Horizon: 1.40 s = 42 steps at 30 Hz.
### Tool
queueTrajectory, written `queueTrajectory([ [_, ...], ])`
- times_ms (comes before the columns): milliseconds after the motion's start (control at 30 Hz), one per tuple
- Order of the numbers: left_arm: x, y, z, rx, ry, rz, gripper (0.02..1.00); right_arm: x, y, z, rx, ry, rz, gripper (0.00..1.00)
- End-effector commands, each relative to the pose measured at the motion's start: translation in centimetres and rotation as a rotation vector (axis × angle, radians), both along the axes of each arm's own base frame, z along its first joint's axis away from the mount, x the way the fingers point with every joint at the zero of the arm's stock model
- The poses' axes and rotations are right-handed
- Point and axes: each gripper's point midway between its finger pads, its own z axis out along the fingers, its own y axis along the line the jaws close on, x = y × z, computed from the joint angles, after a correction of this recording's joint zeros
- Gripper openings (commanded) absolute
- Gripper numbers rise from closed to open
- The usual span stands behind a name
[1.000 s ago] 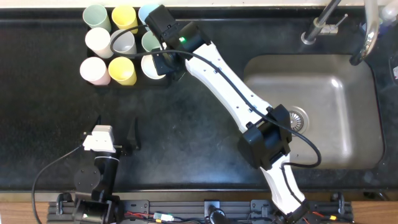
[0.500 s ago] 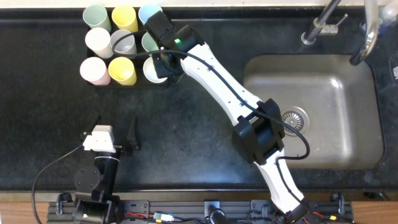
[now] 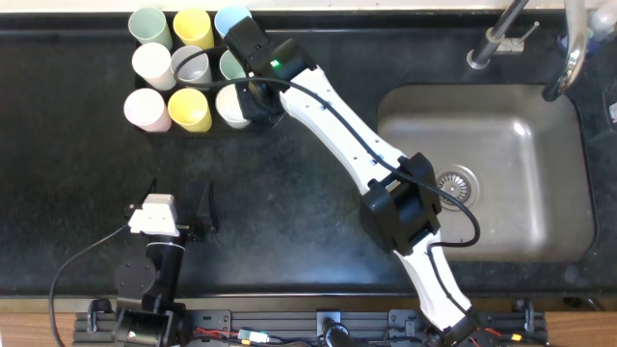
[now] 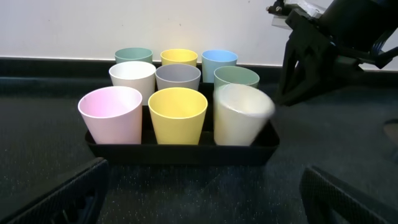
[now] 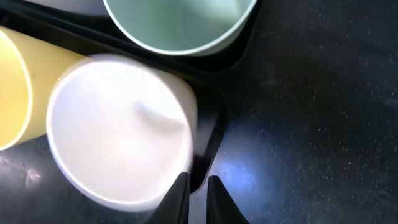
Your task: Store Cups
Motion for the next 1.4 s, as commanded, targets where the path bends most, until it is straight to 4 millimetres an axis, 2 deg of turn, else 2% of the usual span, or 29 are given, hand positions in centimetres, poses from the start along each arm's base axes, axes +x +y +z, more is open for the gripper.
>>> queueTrajectory([
  [33,0.0,0.0,0.1,0.017,-0.007,-0.005,0.998,0.3,0.2,-0.5,-0.005,-0.008,0.011,0.202],
  [100,0.0,0.0,0.1,0.017,-0.007,-0.005,1.0,0.4,0.1,0.1,-0.002,-0.02,0.024,0.286],
  [167,0.0,0.0,0.1,0.017,-0.007,-0.005,1.0,0.5,0.0,1.7,0.012,-0.054,0.045,0.343],
  [300,0.0,0.0,0.1,0.017,-0.008,-0.005,1.0,1.1,-1.8,8.3,0.068,-0.175,0.062,0.437],
  [433,0.0,0.0,0.1,0.017,-0.007,-0.005,1.0,1.4,-7.1,15.4,0.096,-0.286,0.026,0.505],
  [500,0.0,0.0,0.1,0.017,-0.007,-0.005,1.0,1.0,-10.5,17.9,0.083,-0.326,0.012,0.546],
  [633,0.0,0.0,0.1,0.017,-0.008,-0.005,1.0,-0.6,-17.0,20.5,0.045,-0.377,-0.034,0.658],
  [767,0.0,0.0,0.1,0.017,-0.007,-0.005,1.0,-3.1,-22.8,20.6,0.009,-0.438,-0.122,0.831],
  [867,0.0,0.0,0.1,0.017,-0.007,-0.005,1.0,-5.0,-25.5,20.0,0.011,-0.529,-0.182,0.998],
  [1067,0.0,0.0,0.1,0.017,-0.007,-0.005,0.998,-9.1,-27.4,17.8,0.087,-0.794,-0.226,0.996],
  [1200,0.0,0.0,0.1,0.017,-0.007,-0.005,0.998,-11.1,-28.9,15.5,0.1,-0.951,-0.28,0.996],
  [1400,0.0,0.0,0.1,0.017,-0.007,-0.005,1.0,-13.7,-29.7,13.3,0.167,-1.137,-0.303,0.996],
])
